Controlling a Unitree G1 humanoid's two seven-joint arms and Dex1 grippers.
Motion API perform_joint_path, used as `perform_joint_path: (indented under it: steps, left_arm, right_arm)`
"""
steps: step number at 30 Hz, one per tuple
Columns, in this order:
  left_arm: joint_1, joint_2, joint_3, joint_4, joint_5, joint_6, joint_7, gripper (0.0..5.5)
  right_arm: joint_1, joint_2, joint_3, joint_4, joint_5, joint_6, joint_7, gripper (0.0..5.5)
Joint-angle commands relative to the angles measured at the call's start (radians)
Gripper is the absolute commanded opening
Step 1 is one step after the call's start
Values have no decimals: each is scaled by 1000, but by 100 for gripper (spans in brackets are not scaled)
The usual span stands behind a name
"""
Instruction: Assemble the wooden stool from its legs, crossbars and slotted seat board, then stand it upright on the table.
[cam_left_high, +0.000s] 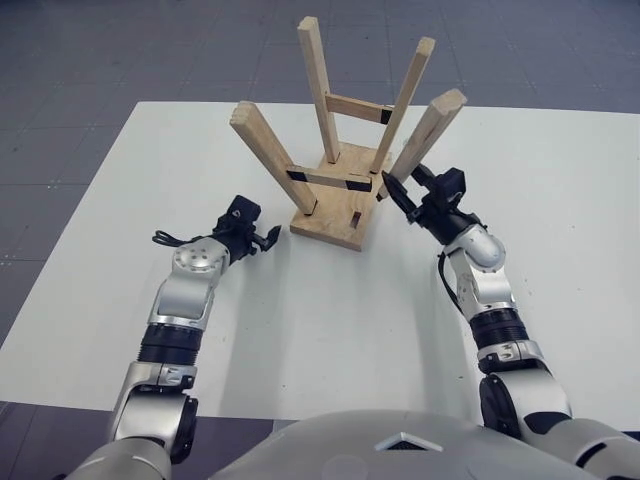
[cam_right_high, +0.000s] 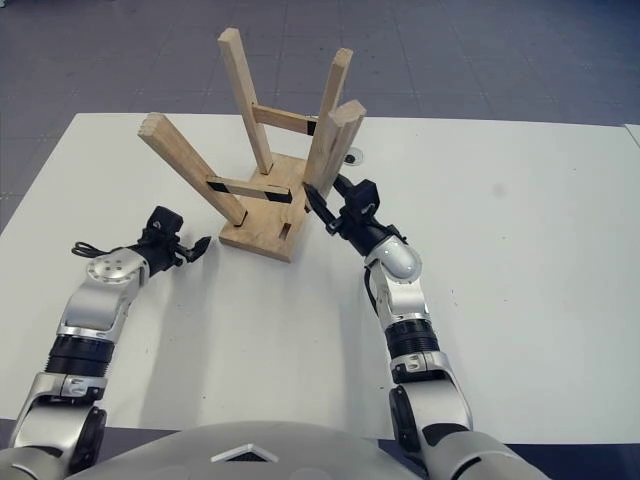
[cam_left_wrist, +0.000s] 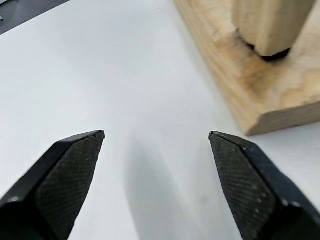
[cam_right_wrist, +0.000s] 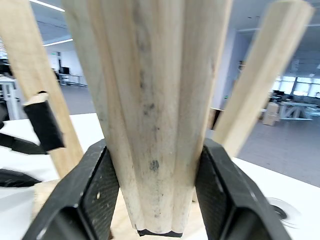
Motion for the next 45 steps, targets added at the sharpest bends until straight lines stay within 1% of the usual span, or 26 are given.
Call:
perform_joint_path:
  steps: [1,3,5,9,12,14,18,22,27,33,39,45]
  left_arm:
    - [-46,46,5,68,35,-45,-19,387]
    - [-95,37,-3,143,52,-96,-14,387]
    - [-158,1,-16,233,63,-142,-5,387]
    - [-312,-86,-65,490,106,-247,2,387]
    - [-361,-118,-78,619,120,-295,-15,387]
    - [-368,-125,-81,664,125,-318,-25,387]
    - [-374,-128,-82,697,129,-349,-39,387]
    - [-375,-128,-82,703,130,-358,-47,387]
    - [-361,-133,-80,685,127,-355,-56,387]
    - [-340,-134,-85,649,127,-345,-71,387]
    - [-323,-134,-88,620,128,-332,-80,387]
    - [-316,-135,-97,603,130,-323,-92,387]
  right_arm:
    - [-36,-6,2,35,-1,-24,31,205]
    - [-34,-6,-2,37,5,-31,39,205]
    - [-31,-3,-1,39,9,-37,52,205]
    - [-31,1,12,70,14,-54,112,205]
    - [-33,1,21,93,21,-69,164,205]
    - [-35,1,25,104,30,-74,207,205]
    - [-31,-11,30,121,47,-79,295,205]
    - [-23,-23,26,110,62,-67,339,205]
    - [-61,-52,28,212,45,-80,397,205]
    - [-93,-59,25,294,39,-111,427,204]
    - [-82,-46,51,311,30,-121,470,204]
    - [-112,-32,51,389,12,-145,446,204]
